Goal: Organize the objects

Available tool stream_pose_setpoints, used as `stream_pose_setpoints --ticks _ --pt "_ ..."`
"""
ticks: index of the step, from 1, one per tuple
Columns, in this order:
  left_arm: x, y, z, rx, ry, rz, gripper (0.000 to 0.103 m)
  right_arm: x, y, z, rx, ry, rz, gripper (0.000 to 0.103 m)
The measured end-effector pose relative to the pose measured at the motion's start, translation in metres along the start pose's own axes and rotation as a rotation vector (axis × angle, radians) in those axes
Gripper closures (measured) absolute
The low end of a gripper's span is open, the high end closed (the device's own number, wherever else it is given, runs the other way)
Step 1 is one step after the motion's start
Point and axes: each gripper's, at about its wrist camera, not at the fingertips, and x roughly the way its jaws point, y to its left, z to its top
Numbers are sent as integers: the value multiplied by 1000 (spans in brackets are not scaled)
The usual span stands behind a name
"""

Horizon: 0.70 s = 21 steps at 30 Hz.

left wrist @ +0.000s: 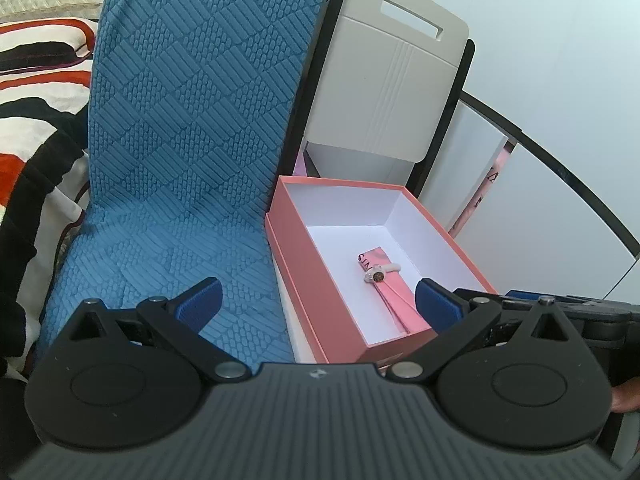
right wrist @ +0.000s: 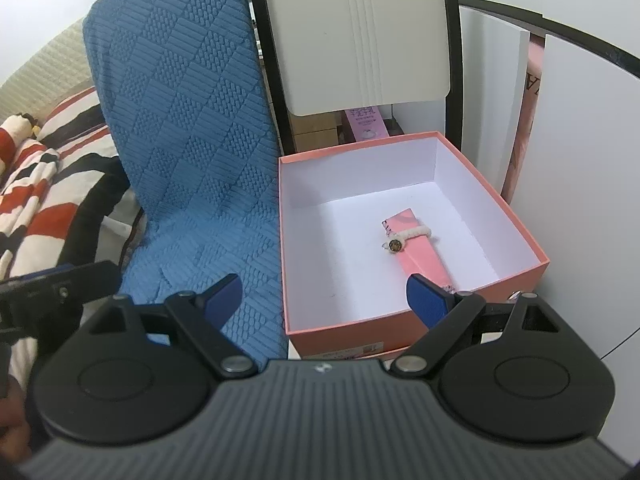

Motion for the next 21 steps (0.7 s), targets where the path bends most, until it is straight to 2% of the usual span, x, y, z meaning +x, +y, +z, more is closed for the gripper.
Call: stream_pose_setpoints --ticks 21 --pt "2 -7 -6 29 13 2 0 2 -5 -10 33 20 8 12"
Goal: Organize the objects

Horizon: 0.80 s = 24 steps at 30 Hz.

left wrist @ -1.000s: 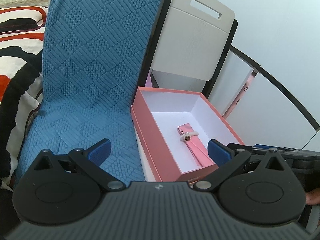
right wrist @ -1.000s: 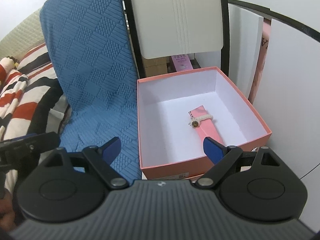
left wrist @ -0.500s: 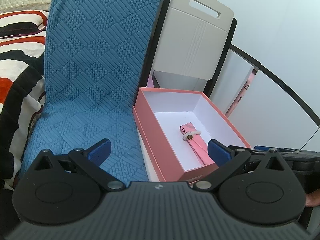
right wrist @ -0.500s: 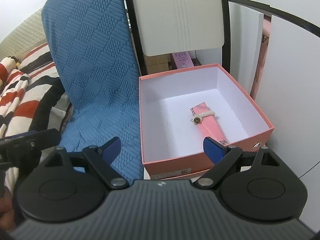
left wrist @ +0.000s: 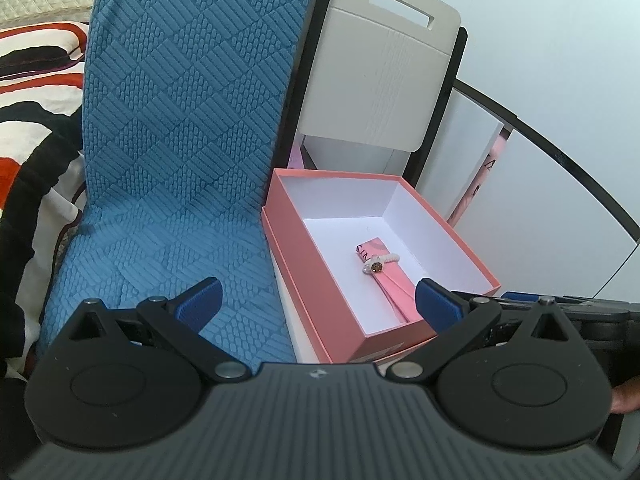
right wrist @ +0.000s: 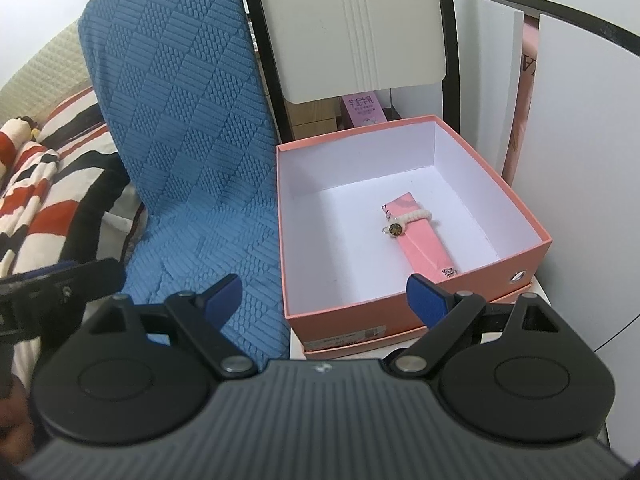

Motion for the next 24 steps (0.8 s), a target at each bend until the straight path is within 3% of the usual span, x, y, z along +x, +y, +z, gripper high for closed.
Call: stream_pose_setpoints --ticks 24 --pt "1 -2 -3 16 2 2 0 3 3 1 -15 2 -20 12"
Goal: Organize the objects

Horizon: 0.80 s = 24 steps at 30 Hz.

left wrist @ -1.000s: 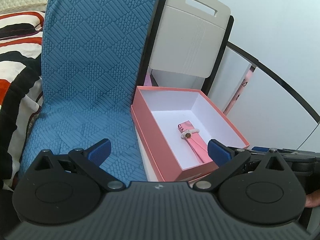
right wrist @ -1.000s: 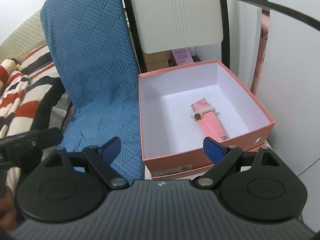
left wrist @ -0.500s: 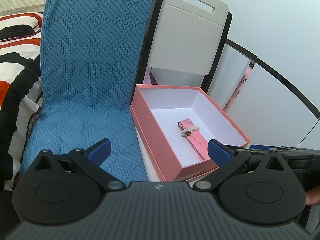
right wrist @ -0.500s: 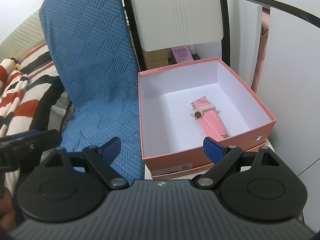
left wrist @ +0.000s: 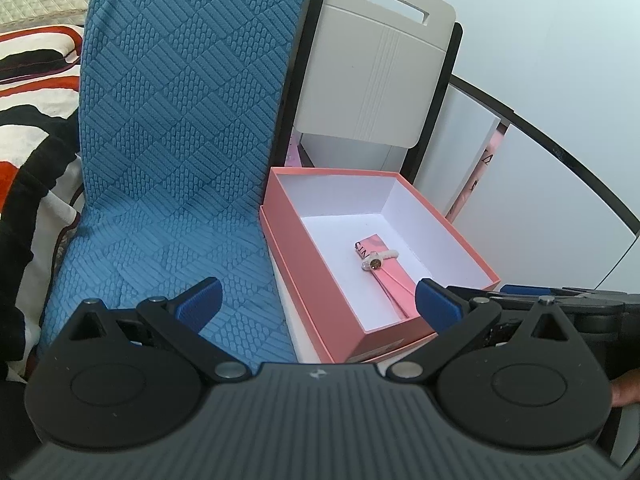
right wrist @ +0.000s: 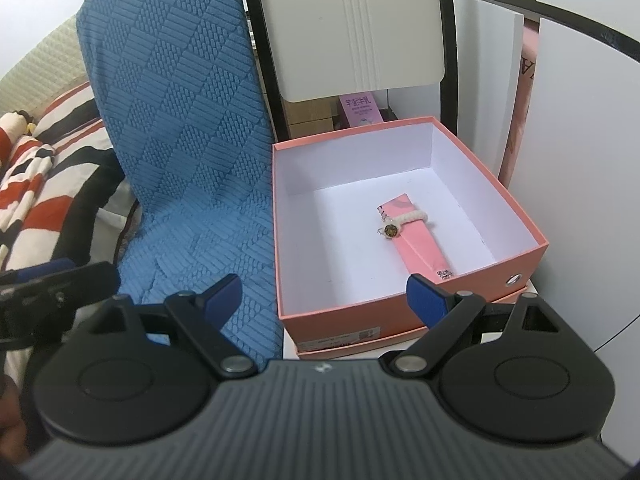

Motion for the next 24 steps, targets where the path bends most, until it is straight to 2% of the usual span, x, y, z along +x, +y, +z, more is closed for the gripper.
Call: stream_pose_setpoints --ticks 24 --pt "6 6 -1 -4 15 6 0 7 3 2 -46 -3 -28 12"
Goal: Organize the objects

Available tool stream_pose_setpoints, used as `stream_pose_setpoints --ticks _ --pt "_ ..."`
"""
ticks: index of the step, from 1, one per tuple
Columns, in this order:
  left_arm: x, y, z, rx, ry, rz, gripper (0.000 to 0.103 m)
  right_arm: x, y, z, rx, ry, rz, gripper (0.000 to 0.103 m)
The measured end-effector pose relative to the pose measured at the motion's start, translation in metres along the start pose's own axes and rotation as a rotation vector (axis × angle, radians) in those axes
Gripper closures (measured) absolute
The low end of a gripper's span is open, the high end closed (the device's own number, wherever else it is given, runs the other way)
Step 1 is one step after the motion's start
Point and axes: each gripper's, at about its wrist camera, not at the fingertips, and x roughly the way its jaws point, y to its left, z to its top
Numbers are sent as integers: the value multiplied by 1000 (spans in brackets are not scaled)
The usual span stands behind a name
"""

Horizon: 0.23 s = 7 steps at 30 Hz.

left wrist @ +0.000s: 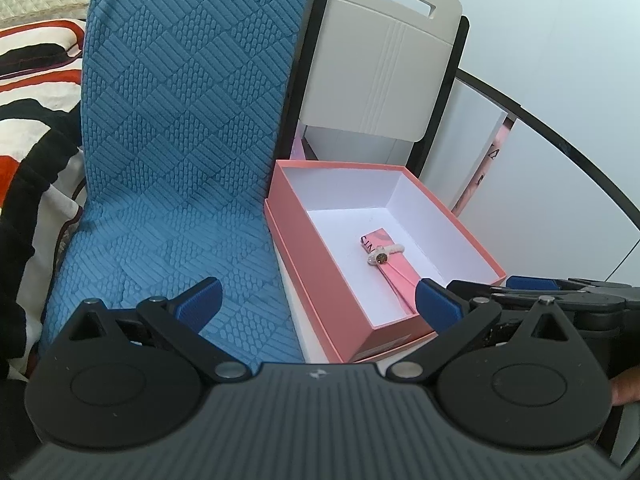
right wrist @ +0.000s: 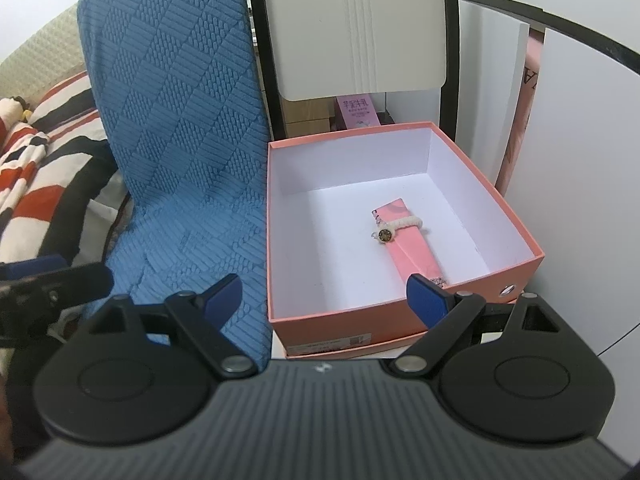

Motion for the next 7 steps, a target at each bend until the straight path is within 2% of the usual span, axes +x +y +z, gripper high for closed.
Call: stream_pose_setpoints --ticks 7 --pt "0 2 -1 -4 -2 6 0 4 -1 -1 4 12 0 12"
